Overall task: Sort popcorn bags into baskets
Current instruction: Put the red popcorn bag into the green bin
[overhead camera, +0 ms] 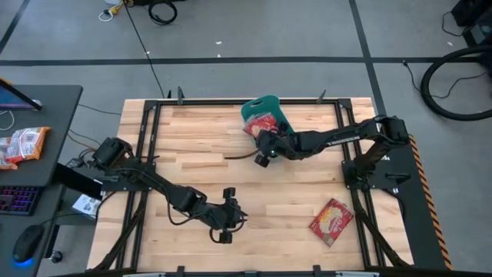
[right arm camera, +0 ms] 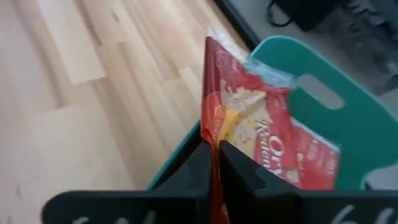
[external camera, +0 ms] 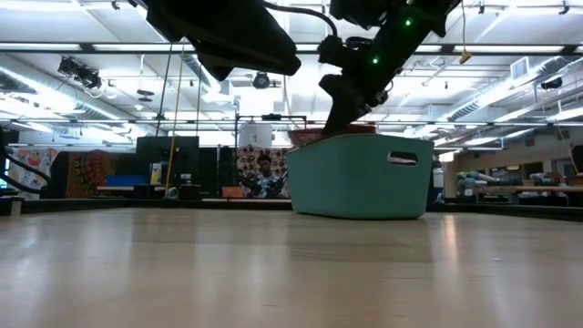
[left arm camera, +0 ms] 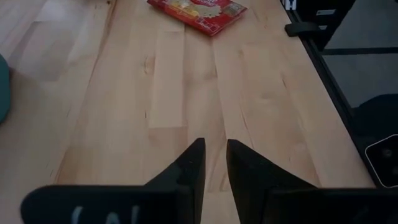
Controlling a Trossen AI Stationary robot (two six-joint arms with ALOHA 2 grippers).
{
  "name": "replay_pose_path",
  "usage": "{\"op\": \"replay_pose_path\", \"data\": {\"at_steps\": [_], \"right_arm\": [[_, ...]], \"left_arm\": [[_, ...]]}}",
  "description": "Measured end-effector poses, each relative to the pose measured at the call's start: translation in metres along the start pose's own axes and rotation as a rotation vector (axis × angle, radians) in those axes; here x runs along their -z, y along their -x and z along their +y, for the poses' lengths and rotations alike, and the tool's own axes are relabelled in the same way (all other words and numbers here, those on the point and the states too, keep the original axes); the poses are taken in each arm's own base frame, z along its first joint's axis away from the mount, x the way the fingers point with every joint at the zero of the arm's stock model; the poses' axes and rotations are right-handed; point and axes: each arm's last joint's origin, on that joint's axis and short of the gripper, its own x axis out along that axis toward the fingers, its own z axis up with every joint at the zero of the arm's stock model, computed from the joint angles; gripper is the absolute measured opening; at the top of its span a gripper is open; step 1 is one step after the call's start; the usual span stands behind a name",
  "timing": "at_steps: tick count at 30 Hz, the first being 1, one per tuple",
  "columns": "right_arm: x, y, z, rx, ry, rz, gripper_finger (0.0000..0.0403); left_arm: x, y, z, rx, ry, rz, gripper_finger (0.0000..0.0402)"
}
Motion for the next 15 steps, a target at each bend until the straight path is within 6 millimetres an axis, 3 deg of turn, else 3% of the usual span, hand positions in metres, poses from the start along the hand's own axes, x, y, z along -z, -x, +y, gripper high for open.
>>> {"op": "replay_pose_path", "data": {"at_steps": [7, 11, 15], "right_arm": [[-0.005, 0.010, -0.003, -0.098, -0.017, -0.018, 0.0089], [-0.010, 0.029, -0.011, -0.139, -0.018, -0.041, 0.0110], [-0.012, 0.055, -0.015, -0.325, -0.012, -0.045, 0.0113]], "left_arm": [[0.000, 0.000, 0.000, -0.001, 0.001, 0.000, 0.0071], [0.000, 0.000, 0.000, 0.000, 0.001, 0.000, 0.0071], [0.000, 0.000, 0.000, -0.001, 0.001, 0.000, 0.0071]]}}
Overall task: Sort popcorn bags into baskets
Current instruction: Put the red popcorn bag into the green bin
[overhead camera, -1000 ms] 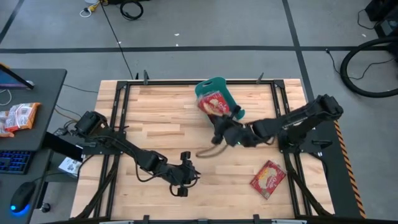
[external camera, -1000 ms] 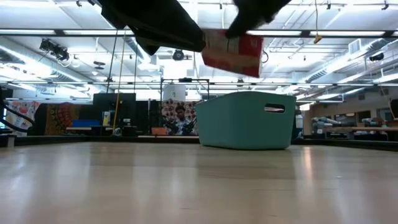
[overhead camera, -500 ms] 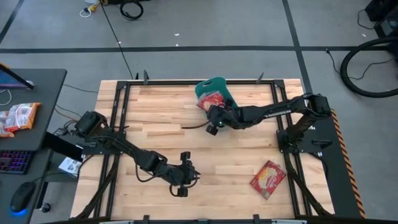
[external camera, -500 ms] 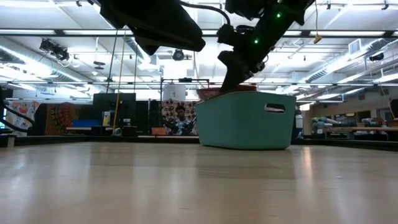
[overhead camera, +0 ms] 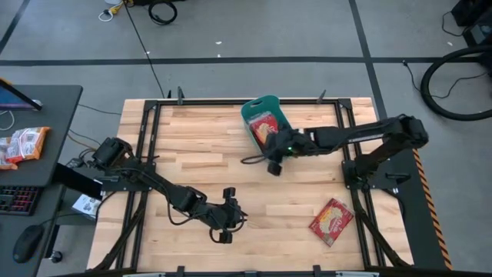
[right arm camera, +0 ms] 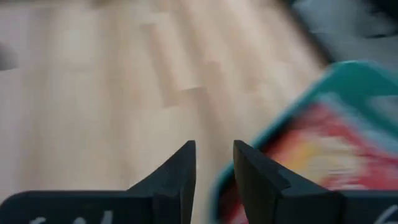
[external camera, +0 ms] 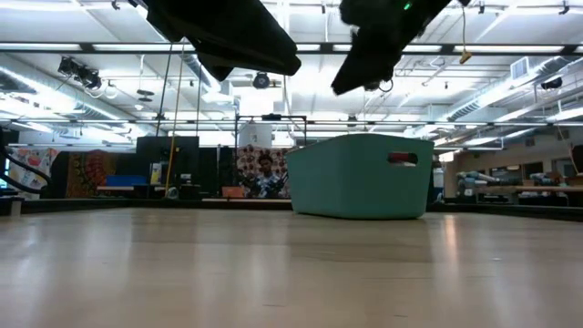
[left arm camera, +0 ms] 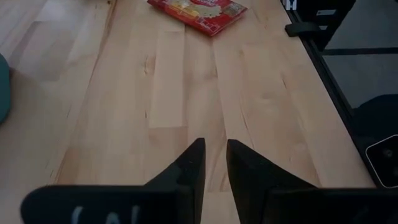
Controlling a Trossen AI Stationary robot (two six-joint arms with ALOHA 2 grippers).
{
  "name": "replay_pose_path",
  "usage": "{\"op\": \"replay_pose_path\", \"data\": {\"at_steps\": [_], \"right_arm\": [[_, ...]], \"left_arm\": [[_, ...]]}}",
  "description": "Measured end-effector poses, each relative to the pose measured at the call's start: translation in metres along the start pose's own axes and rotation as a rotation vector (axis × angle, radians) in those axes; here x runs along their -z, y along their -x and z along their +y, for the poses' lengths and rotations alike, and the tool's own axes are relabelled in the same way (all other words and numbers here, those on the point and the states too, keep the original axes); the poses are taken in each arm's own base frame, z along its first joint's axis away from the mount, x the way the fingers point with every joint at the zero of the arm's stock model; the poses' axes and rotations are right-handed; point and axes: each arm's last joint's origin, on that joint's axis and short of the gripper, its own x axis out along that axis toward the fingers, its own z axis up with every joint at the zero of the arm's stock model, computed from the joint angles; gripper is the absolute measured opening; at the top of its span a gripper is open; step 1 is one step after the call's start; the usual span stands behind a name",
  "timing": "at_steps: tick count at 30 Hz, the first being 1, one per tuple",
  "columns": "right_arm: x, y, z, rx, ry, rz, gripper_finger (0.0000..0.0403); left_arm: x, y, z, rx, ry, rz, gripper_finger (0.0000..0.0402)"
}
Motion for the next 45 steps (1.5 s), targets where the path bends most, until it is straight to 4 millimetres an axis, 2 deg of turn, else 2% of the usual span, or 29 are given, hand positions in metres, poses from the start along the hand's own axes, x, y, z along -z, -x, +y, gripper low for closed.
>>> {"op": "replay_pose_path", "data": {"at_steps": [6, 8, 12, 17, 24, 32, 38, 41, 45], "right_arm": [[0.009, 0.025, 0.021, -0.423, -0.090, 0.146, 0.0109], [0.019, 0.029, 0.037, -0.524, -0.098, 0.217, 0.0109], [0.050, 0.036, 0.078, -0.588, -0.009, 0.378, 0.0109], [0.092, 0.054, 0.114, -0.564, 0.059, 0.665, 0.0109], [0.147, 0.071, 0.148, -0.384, 0.135, 0.959, 0.0109], [0.196, 0.070, 0.165, -0.196, 0.213, 1.244, 0.0109], [0.214, 0.054, 0.172, -0.159, 0.304, 1.270, 0.0109], [0.208, 0.047, 0.174, -0.179, 0.335, 1.199, 0.0108], [0.188, 0.036, 0.181, -0.195, 0.409, 0.976, 0.0101]], "left_arm": [[0.000, 0.000, 0.000, 0.000, -0.005, 0.000, 0.0071], [0.000, 0.000, 0.000, -0.001, -0.005, 0.000, 0.0071], [0.000, 0.000, 0.000, -0.001, -0.008, 0.000, 0.0071], [0.000, 0.000, 0.000, -0.002, -0.033, 0.003, 0.0071], [0.000, 0.000, 0.001, -0.005, -0.066, 0.006, 0.0071], [-0.001, -0.002, 0.005, -0.014, -0.068, 0.008, 0.0071], [-0.002, -0.003, 0.008, -0.022, -0.068, 0.009, 0.0071], [-0.002, -0.003, 0.008, -0.023, -0.079, 0.009, 0.0071], [-0.001, -0.003, 0.008, -0.023, -0.079, 0.011, 0.0071]]}}
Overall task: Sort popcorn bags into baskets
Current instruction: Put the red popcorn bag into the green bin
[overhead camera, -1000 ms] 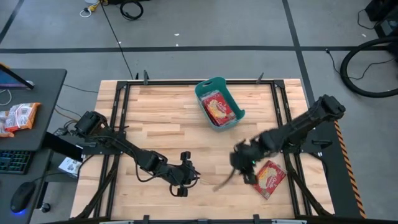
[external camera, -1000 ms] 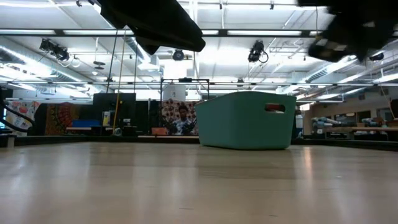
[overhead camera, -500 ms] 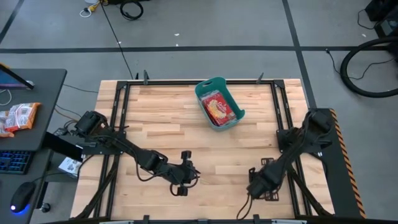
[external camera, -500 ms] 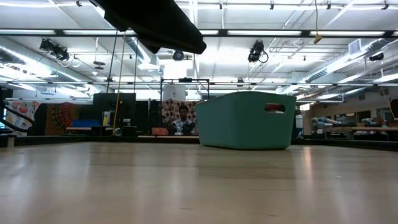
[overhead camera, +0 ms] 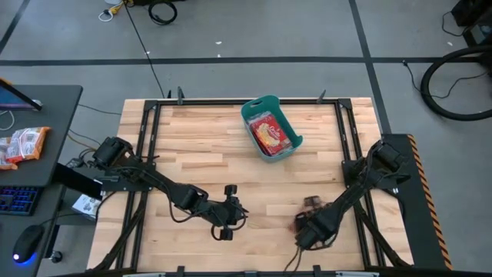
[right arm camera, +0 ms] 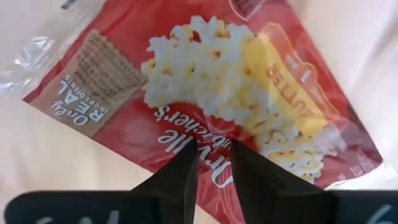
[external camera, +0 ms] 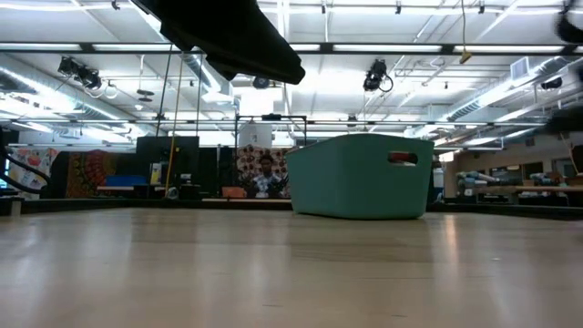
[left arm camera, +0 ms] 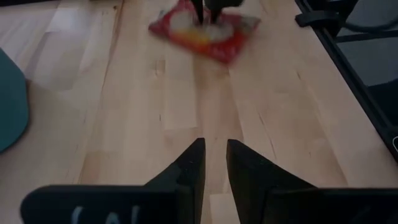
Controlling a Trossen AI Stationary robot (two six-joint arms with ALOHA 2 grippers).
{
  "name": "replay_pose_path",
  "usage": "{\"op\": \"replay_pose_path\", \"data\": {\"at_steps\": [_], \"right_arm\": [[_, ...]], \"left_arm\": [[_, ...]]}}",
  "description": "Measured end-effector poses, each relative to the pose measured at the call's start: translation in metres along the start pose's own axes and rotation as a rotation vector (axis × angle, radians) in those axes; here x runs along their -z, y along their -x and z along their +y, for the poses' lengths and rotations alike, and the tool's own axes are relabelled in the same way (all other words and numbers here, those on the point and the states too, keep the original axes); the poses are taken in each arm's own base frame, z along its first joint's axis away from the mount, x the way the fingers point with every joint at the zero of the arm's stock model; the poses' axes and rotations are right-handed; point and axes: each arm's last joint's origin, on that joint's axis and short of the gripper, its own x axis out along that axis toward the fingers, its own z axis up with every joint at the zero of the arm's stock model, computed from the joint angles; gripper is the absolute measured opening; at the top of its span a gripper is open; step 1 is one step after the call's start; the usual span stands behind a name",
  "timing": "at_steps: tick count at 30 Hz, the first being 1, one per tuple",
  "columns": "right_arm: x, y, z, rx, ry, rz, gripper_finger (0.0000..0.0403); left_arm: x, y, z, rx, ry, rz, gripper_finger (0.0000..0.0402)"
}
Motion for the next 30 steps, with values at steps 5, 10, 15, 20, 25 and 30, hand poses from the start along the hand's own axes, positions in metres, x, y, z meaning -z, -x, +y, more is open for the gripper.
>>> {"op": "replay_pose_path", "data": {"at_steps": [5, 10, 15, 20, 25, 30], "right_arm": [[-0.038, 0.016, -0.002, 0.070, 0.056, -0.329, 0.0094], [-0.070, 0.029, -0.007, 0.008, 0.155, -0.589, 0.0094], [-0.078, 0.039, -0.020, 0.034, 0.188, -0.582, 0.0092], [-0.076, 0.040, -0.009, 0.025, 0.313, -0.594, 0.0086], [-0.078, 0.028, 0.006, 0.066, 0.322, -0.621, 0.0085], [-0.082, 0.014, 0.019, 0.103, 0.320, -0.660, 0.0114]], "left_arm": [[0.000, 0.000, 0.000, 0.000, 0.001, -0.002, 0.0071], [0.000, 0.000, 0.000, 0.000, 0.017, -0.002, 0.0071], [0.000, -0.001, 0.000, 0.000, 0.048, -0.002, 0.0071], [0.008, -0.013, -0.003, -0.001, 0.056, -0.002, 0.0071], [0.021, -0.034, -0.007, -0.007, 0.071, -0.006, 0.0071], [0.034, -0.050, -0.010, -0.004, 0.119, 0.001, 0.0071]]}}
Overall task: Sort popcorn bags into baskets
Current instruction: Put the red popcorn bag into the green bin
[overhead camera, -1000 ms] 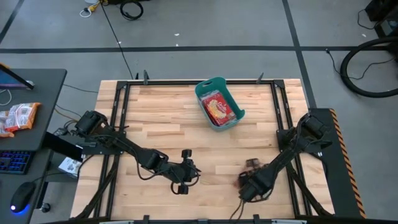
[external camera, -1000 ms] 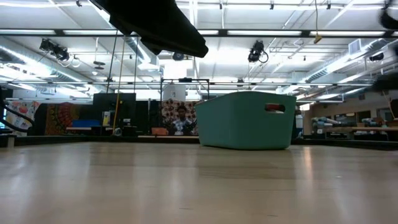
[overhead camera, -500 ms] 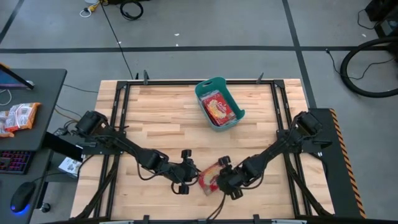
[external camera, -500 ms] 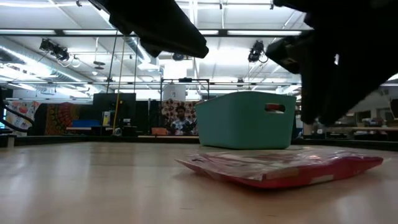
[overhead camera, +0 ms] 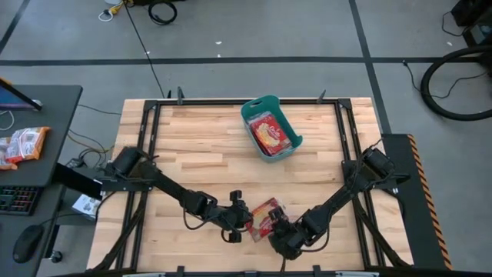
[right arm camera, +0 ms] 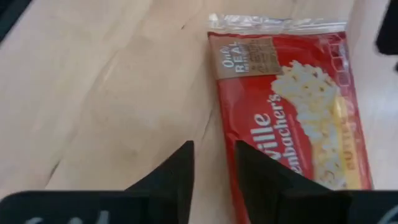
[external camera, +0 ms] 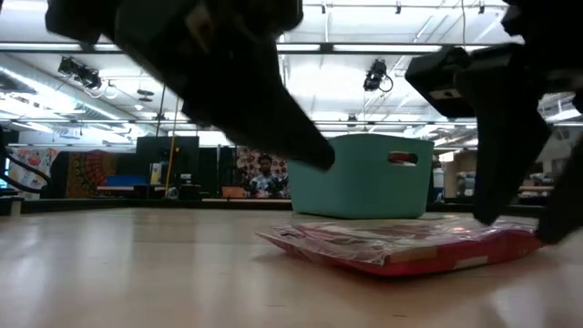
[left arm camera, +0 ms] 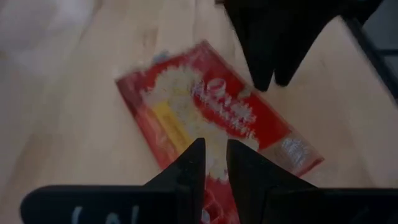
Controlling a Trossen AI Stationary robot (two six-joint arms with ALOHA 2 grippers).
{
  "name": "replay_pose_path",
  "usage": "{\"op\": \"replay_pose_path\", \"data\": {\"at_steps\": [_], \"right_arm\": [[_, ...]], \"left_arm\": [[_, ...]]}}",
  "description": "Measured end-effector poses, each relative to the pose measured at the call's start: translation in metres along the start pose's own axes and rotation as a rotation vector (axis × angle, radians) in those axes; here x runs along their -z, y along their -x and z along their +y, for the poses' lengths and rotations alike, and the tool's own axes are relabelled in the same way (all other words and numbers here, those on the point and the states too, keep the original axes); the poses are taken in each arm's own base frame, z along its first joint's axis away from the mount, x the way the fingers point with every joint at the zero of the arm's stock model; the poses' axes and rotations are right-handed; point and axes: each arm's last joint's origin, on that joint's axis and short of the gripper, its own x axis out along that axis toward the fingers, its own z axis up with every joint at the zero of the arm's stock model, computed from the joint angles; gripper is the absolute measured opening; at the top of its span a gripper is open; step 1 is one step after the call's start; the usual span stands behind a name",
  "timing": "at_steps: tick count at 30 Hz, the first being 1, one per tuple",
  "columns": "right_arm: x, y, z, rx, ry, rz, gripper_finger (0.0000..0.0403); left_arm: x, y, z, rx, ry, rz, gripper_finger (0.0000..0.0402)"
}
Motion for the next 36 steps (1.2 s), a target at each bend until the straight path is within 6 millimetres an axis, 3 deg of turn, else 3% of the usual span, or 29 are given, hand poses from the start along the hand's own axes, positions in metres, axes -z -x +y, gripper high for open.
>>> {"op": "replay_pose_path", "data": {"at_steps": [10, 16, 22, 31, 36], "right_arm": [[0.003, -0.006, 0.000, 0.105, 0.018, 0.007, 0.0229], [0.009, -0.008, -0.002, 0.143, 0.102, 0.048, 0.0242], [0.012, -0.010, -0.006, 0.158, 0.136, 0.072, 0.0182], [0.012, -0.009, -0.007, 0.106, 0.131, 0.097, 0.0018], [0.010, 0.004, -0.010, 0.142, 0.173, 0.234, 0.0017]], "left_arm": [[0.029, -0.022, -0.001, -0.001, 0.019, 0.073, 0.0071], [0.034, -0.027, -0.001, 0.001, 0.016, 0.082, 0.0071], [0.034, -0.027, -0.002, 0.008, 0.019, 0.075, 0.0071], [0.027, -0.023, -0.004, 0.101, 0.033, 0.073, 0.0071], [-0.007, 0.005, -0.009, 0.234, 0.061, 0.002, 0.0071]]}}
